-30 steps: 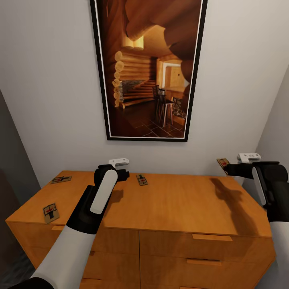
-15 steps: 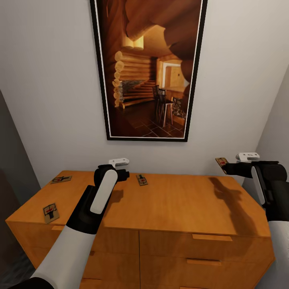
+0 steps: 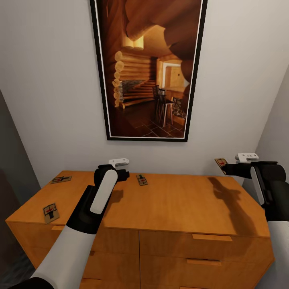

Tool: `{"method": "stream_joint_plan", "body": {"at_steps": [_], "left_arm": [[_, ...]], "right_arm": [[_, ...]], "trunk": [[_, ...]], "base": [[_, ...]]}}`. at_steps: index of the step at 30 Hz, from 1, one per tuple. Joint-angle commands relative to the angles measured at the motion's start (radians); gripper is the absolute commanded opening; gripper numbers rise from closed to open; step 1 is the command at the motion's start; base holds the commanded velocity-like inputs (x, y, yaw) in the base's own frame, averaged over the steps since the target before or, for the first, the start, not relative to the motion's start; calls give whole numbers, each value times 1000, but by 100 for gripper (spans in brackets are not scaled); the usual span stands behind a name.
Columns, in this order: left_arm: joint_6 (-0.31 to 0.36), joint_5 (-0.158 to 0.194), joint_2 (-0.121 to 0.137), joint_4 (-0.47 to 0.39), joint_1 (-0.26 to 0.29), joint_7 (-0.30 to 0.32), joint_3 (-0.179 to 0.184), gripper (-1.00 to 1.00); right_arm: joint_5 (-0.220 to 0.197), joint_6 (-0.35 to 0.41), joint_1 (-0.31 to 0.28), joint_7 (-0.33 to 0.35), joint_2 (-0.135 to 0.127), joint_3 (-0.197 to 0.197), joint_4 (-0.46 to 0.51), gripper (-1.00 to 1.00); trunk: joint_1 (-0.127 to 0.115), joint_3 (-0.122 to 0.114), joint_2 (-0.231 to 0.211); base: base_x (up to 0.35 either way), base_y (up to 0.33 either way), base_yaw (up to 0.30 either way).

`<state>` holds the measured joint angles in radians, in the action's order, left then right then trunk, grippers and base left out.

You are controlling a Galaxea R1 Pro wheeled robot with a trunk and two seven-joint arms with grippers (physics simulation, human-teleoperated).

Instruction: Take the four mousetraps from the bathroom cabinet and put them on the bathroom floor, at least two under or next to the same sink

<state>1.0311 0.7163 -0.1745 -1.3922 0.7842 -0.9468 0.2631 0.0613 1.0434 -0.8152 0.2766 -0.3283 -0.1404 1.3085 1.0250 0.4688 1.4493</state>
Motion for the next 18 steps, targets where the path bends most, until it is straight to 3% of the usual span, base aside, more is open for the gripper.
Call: {"method": "stream_joint_plan", "body": {"at_steps": [1, 18], "left_arm": [[3, 9, 0, -1, 1, -10, 1, 100], [6, 9, 0, -1, 1, -13, 3, 100]], "right_arm": [[7, 4, -1, 7, 0, -1, 0, -100], [9, 4, -2, 10, 2, -5, 4, -100]], "trunk": [[0, 1, 1], [0, 1, 1]], "base": [[0, 0, 0], [0, 0, 0]]}}
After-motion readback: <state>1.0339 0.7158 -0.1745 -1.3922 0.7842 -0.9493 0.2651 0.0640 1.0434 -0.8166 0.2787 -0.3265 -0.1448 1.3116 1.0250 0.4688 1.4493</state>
